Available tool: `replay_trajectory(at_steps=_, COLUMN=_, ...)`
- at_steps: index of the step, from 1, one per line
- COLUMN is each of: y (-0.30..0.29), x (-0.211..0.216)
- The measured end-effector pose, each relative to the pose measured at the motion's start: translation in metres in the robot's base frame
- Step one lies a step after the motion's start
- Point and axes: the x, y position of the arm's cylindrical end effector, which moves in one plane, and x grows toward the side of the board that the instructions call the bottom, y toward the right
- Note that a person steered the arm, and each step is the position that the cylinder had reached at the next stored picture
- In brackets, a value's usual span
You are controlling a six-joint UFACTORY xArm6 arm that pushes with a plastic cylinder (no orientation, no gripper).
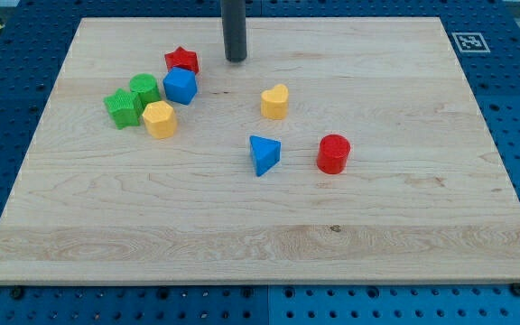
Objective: Move the red star and blue cube towards right
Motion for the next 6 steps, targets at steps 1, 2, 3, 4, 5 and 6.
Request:
replay_trajectory(at_steps=1, y=-0.037, x=-0.039)
replay_trajectory(at_steps=2, y=-0.090, x=-0.036)
replay_trajectory(at_steps=3, y=-0.140, x=-0.009)
replay_trajectory(at_steps=4, y=-0.153, x=0.011)
replay_trajectory(at_steps=5, y=-0.145, x=0.032)
replay_trajectory(at_steps=6, y=-0.121, x=0.053)
